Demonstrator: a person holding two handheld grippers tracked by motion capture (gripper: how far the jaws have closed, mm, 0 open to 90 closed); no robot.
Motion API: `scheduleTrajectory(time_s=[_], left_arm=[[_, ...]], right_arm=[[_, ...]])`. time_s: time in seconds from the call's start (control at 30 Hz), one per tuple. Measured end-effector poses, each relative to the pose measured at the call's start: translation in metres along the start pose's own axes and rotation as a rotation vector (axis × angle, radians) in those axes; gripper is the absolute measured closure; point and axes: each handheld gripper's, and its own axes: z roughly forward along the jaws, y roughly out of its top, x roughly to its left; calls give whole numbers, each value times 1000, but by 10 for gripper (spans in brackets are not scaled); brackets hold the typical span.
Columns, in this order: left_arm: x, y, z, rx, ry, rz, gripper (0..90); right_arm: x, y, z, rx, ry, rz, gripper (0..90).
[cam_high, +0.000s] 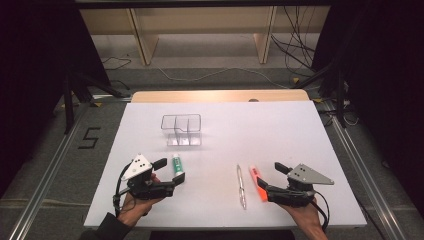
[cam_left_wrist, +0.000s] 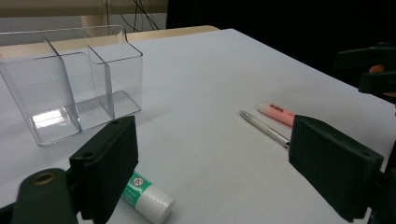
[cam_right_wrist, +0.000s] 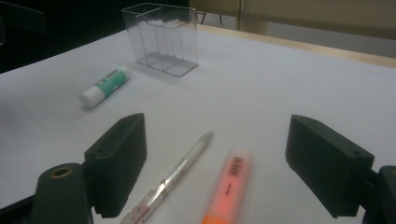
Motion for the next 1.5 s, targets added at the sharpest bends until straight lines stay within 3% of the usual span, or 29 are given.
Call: scheduleTrajectory(time_s=[0.13,0.23,0.8,0.83,0.93,1.0,1.13,1.23,1.5], left_arm=[[0,0,0,-2,0,-4,152],[3,3,0,-8,-32,-41,152],[5,7,0,-7,-2,-35,151],[8,11,-1,-6,46,-30,151],[13,15,-2,-21,76,-56,152],[23,21,0,-34,125,-64,151],[31,26,2,-52,156,-75,155],[37,26,6,-34,185,-61,155],[58,31,10,-33,261,-89,158]], right_arm=[[0,0,0,-5,-3,-3,216],[1,0,0,-9,-9,-5,218],[1,1,-2,-16,-16,-7,224],[1,1,-2,-17,-17,-7,225],[1,1,-3,-19,-22,-21,225],[1,1,-3,-23,-20,-15,225],[2,1,-3,-19,-20,-14,225],[2,1,-3,-20,-18,-13,225],[1,1,-3,-19,-21,-18,225]])
